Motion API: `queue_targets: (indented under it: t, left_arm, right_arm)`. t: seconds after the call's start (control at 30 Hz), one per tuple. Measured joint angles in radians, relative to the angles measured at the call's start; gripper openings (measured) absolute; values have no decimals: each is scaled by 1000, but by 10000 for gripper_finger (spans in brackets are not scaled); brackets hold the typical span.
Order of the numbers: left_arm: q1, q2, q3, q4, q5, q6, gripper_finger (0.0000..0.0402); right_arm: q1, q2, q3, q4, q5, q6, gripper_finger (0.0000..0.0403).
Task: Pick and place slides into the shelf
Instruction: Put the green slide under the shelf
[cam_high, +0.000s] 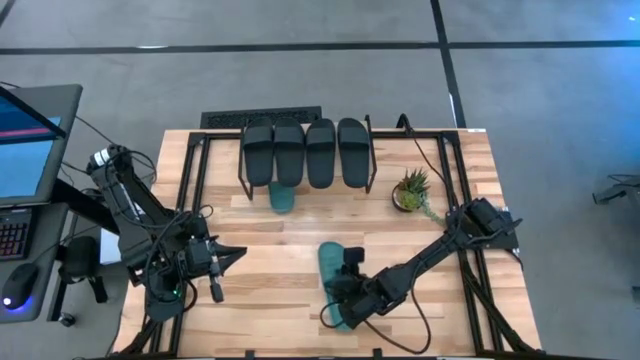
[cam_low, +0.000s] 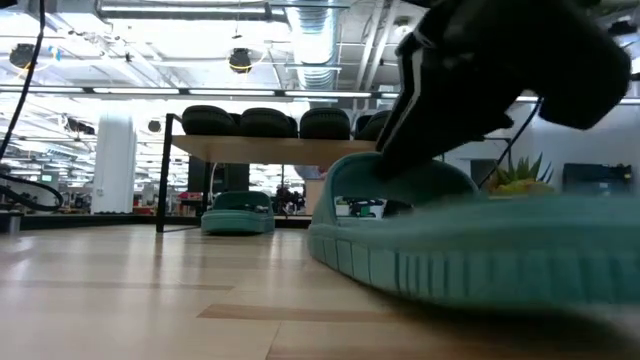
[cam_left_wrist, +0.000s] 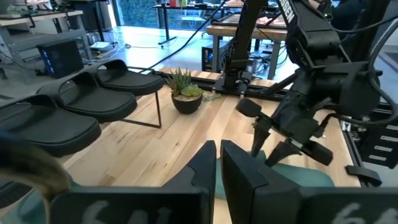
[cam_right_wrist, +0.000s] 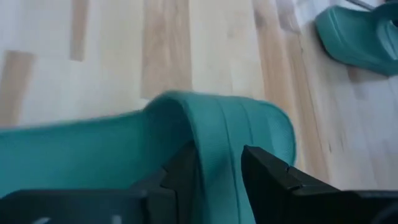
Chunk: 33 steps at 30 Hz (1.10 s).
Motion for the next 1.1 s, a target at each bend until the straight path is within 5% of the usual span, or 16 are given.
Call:
queue_targets:
  t: [0.17, 0.4, 1.1]
  left_arm:
    - [0, 0, 0, -1, -5, 0, 14]
    - [0, 0, 0, -1, -3, -3, 14]
    - [0, 0, 0, -25, -9, -10, 14]
  right_arm:
    - [-6, 1, -2, -20, 14, -7, 100]
    - [-13, 1, 18, -21, 69, -26, 11]
    - [-142, 1, 115, -99, 160, -189, 3]
